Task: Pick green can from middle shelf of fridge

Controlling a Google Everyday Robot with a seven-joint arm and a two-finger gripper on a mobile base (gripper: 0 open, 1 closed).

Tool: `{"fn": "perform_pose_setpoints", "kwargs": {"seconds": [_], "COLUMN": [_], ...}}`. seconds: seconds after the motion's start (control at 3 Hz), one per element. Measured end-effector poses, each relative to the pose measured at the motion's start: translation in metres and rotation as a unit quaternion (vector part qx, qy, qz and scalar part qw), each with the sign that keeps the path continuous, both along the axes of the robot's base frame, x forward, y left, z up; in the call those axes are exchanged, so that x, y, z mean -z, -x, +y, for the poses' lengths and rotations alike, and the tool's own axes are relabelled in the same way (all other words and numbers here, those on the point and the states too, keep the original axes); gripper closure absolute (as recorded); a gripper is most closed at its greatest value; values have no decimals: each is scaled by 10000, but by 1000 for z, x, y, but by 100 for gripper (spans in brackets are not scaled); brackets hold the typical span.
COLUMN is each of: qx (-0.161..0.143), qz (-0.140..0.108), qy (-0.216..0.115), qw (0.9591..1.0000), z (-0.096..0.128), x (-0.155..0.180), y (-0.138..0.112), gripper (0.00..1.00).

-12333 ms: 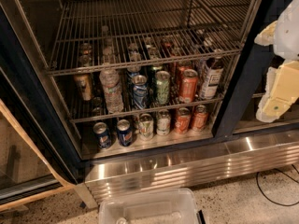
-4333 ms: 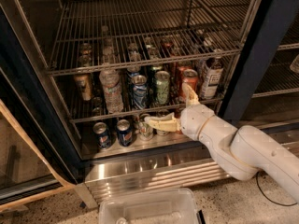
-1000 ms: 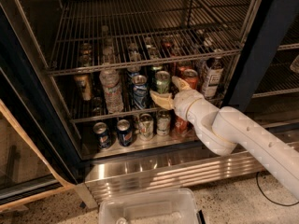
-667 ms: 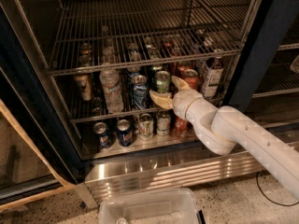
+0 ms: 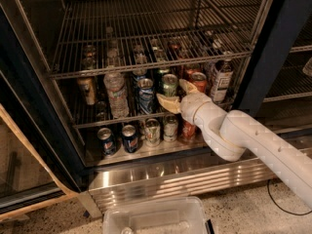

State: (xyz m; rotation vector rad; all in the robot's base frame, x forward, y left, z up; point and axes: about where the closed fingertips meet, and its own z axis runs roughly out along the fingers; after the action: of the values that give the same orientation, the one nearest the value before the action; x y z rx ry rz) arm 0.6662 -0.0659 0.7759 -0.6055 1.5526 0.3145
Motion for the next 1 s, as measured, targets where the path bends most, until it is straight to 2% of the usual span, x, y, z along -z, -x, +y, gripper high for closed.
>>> {"fn": "perform_pose_setpoints", "kwargs": {"seconds": [0.33,0.67,1.0], "qx": [177,184,199], "qz": [62,90,119], "qy": [124,158,176], "qw": [9997,9997,9996], "z": [-2,-1,-1], "x": [3,4,6], "y": [-20,-23,-25], "gripper": [38,39,58]}}
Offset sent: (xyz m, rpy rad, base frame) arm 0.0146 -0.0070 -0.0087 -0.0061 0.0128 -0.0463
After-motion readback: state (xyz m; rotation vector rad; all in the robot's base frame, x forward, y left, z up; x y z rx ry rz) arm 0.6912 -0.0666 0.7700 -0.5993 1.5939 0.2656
